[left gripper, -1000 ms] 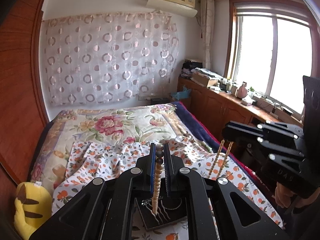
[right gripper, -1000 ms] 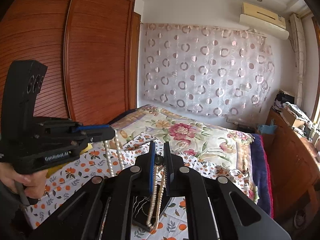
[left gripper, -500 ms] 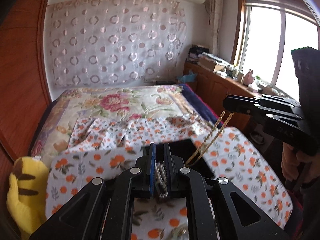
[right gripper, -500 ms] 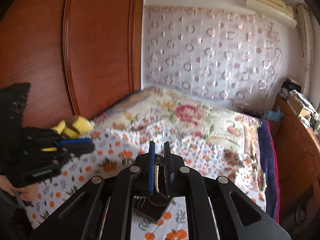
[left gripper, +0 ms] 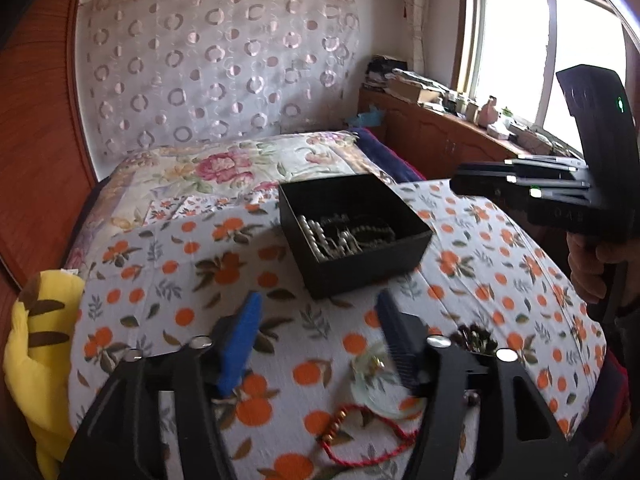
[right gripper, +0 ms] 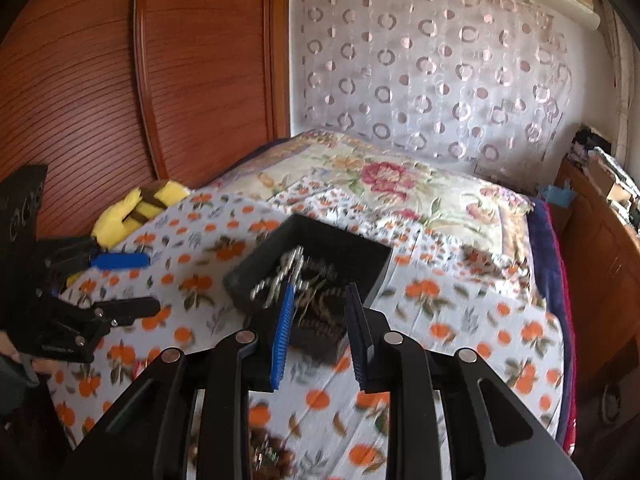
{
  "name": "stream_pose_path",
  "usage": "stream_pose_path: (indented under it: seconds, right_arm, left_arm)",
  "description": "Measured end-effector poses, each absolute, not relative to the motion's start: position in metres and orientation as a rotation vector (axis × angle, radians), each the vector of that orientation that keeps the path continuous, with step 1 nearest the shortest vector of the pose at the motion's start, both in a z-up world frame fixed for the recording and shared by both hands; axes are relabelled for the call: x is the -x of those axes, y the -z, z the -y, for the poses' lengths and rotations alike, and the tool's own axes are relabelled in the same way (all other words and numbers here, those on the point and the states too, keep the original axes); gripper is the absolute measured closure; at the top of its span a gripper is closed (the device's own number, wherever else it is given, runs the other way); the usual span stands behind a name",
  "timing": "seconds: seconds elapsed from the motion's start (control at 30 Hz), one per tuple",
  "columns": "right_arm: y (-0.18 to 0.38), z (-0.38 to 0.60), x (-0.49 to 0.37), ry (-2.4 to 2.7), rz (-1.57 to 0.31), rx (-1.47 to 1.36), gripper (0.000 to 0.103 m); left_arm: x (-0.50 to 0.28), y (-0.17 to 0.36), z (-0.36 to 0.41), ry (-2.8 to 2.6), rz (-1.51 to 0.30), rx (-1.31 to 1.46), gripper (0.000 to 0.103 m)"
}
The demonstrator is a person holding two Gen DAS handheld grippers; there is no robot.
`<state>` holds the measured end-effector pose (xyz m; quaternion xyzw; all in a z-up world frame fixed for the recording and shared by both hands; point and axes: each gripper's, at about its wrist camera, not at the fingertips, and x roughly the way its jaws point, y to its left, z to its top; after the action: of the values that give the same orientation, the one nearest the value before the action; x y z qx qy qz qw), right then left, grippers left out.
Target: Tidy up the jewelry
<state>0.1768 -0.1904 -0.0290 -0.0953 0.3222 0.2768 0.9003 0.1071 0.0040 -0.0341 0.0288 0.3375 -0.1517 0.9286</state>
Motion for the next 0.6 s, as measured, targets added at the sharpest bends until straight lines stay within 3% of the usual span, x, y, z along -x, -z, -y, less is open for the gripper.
stream_pose_path:
  seconds: [0.07,0.13,0.2,0.6]
  right_arm:
    - [0.042,0.194,-0.168,-0.583,-0.7,0.2,0.075]
    - [0.058,0.196,-0.158,-0.6,-0.741,0.216,0.085]
    - [0.073,0.199,-0.15,-0.604,-0.773,0.233,0.085]
    - [0.118,0.209,-0.127,-0.627,-0.892,0.259,0.085]
  left_arm:
    - [-0.102,0.038,0.001,0.324,-0.691,-0.075,0.031]
    - [-0.098,0.043,0.006,0.334,-0.699,-0.09,0.022]
    - [-0.094,0.048,0.011,0.352,-0.706,-0.097,0.019]
    - [-0.083,0.086,0.039,0.406,-0.806,-0.164,0.019]
